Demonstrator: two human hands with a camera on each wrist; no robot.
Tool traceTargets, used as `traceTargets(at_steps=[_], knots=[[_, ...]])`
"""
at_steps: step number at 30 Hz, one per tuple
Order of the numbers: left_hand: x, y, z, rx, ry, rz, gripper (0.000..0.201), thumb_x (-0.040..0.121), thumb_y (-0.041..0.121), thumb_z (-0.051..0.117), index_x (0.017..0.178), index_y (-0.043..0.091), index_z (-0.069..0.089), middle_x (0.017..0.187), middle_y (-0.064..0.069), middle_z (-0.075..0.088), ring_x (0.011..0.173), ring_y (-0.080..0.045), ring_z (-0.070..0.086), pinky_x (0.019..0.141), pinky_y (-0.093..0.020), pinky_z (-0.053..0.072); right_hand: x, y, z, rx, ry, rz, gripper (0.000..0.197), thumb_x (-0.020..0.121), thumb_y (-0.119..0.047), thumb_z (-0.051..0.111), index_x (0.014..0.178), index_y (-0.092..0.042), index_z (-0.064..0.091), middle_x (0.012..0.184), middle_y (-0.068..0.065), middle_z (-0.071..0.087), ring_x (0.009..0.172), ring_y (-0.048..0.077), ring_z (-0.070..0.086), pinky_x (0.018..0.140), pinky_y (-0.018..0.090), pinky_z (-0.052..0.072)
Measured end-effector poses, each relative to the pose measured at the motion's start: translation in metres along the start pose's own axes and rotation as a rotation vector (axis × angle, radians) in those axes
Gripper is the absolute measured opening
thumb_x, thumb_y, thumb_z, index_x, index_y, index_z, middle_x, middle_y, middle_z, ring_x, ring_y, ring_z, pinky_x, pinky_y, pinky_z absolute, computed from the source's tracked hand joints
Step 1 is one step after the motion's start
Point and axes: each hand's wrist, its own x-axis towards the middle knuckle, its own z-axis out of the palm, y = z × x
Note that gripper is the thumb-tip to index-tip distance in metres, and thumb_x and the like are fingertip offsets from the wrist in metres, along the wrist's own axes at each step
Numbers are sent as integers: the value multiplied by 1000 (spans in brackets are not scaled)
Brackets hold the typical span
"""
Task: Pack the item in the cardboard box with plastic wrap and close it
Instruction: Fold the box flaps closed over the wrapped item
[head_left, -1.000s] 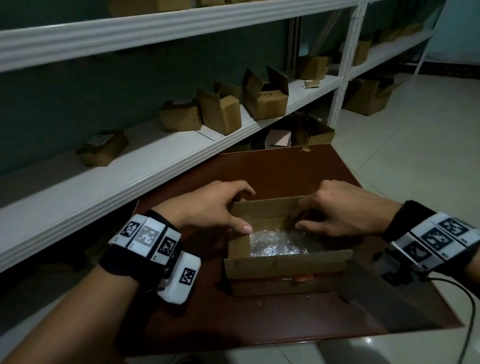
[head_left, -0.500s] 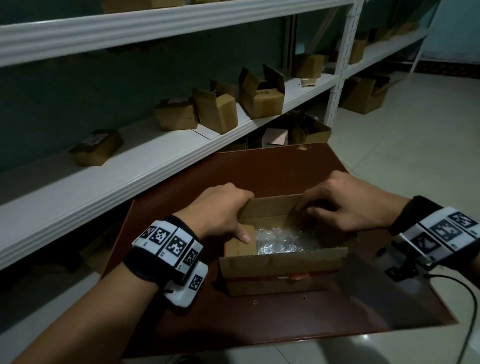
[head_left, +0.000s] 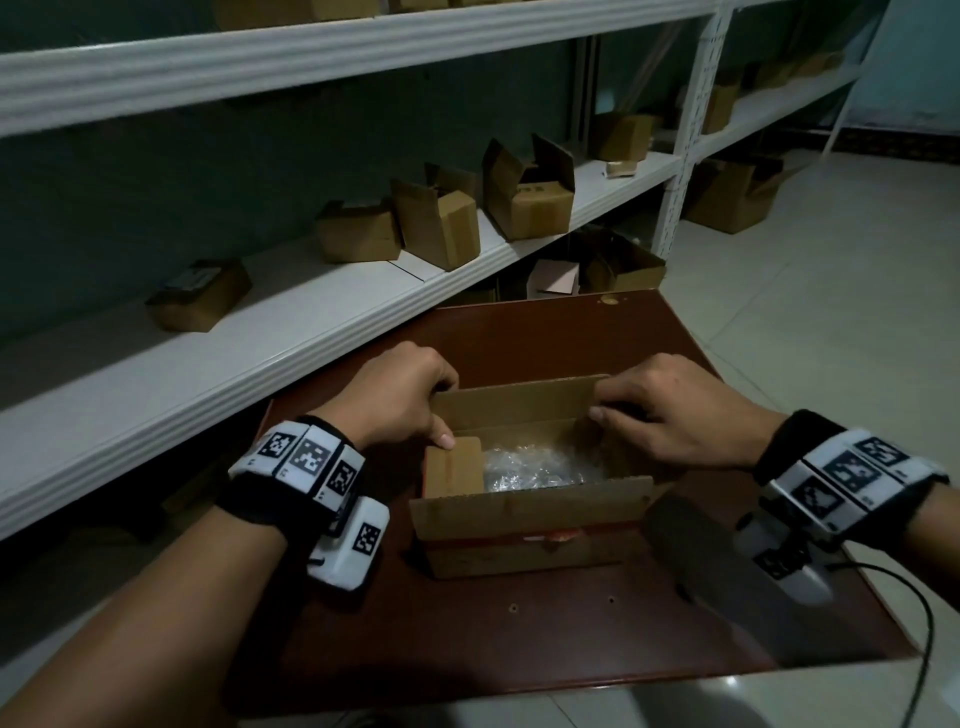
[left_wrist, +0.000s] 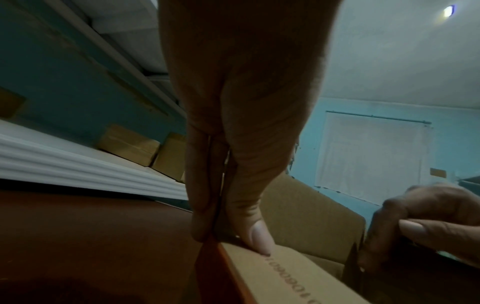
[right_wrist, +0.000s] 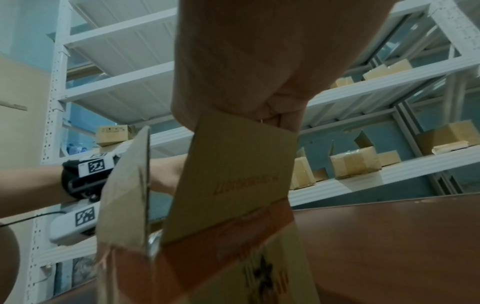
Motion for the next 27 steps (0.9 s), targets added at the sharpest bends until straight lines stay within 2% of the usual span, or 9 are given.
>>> traceTargets(at_steps=[2, 6, 12, 16, 20, 24, 27], knots=[[2, -6, 0, -26, -18, -23, 38, 59, 40, 98, 78, 25, 69, 79, 11, 69, 82, -14, 65, 76, -43, 56, 1, -3, 3, -34, 28, -7, 25, 101, -35, 49, 77, -33, 50, 65, -13, 50, 56, 4, 47, 55, 28, 43], [5, -10, 5, -43, -51, -24, 38, 62, 38, 97, 87, 26, 71, 88, 9, 71, 88, -16, 66, 82, -45, 57, 4, -5, 5, -32, 32, -10, 26, 102, -36, 45, 78, -29, 55, 65, -11, 51, 57, 7, 48, 57, 30, 44], [6, -8, 6, 11, -56, 23, 39, 66, 37, 95, 95, 25, 71, 90, 8, 71, 89, -16, 66, 79, -41, 55, 9, -15, 9, 32, 229, -34, 26, 104, -33, 44, 85, -23, 60, 62, -8, 52, 52, 8, 47, 52, 26, 40], [6, -8, 7, 33, -62, 27, 40, 67, 38, 94, 96, 25, 71, 90, 7, 71, 90, -18, 65, 76, -39, 54, 13, -24, 13, -24, 250, -64, 27, 102, -31, 45, 82, -21, 60, 62, -10, 50, 52, 9, 45, 53, 25, 38], [5, -10, 8, 22, -48, 34, 39, 68, 39, 94, 97, 27, 70, 91, 8, 70, 90, -16, 65, 76, -39, 54, 13, -27, 14, -57, 332, -47, 23, 100, -27, 48, 85, -18, 63, 70, -6, 56, 59, 12, 48, 56, 32, 43], [5, -10, 8, 25, -47, 43, 37, 69, 39, 93, 96, 30, 68, 91, 9, 69, 90, -17, 64, 72, -35, 51, 13, -30, 15, -140, 440, 1, 19, 94, -25, 54, 97, -13, 69, 94, 0, 67, 80, 15, 60, 68, 31, 51], [4, -10, 8, 28, -50, 43, 37, 70, 38, 93, 96, 31, 68, 91, 9, 68, 91, -17, 64, 71, -34, 48, 14, -32, 14, -185, 518, 22, 16, 89, -24, 59, 94, -10, 65, 93, 3, 63, 79, 16, 55, 66, 30, 47]])
